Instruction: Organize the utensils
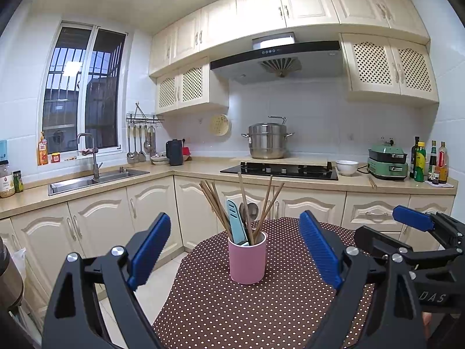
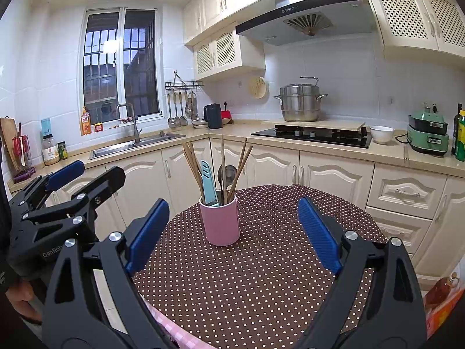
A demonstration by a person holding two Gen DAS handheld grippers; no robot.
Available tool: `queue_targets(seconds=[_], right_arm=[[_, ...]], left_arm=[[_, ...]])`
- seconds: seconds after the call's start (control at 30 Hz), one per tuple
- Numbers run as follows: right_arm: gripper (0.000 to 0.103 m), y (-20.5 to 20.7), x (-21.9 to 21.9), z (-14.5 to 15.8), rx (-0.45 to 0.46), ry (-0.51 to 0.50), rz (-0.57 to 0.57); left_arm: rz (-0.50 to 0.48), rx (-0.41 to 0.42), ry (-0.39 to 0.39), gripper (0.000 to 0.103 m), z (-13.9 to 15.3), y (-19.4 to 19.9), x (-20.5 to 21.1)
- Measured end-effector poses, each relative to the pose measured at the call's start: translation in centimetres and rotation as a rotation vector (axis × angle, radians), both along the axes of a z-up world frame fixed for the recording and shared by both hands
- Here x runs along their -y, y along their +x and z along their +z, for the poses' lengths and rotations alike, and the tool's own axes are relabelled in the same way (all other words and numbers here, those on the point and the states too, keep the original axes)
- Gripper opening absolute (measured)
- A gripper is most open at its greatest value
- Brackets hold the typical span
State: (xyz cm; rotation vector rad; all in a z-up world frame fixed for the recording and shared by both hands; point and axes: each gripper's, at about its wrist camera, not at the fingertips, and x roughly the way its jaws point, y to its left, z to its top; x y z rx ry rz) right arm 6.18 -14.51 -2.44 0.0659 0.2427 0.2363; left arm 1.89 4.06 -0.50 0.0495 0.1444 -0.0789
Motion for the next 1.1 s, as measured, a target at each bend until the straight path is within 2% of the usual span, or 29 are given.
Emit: queue_targets(seconds=[1.1], right_arm=[[0.089,0.04,-0.18,-0.05,-0.004,0.0,0.002]], left_arm=[[0.008,-0.005,0.001,0.088,0.31,-0.01,-0.04]])
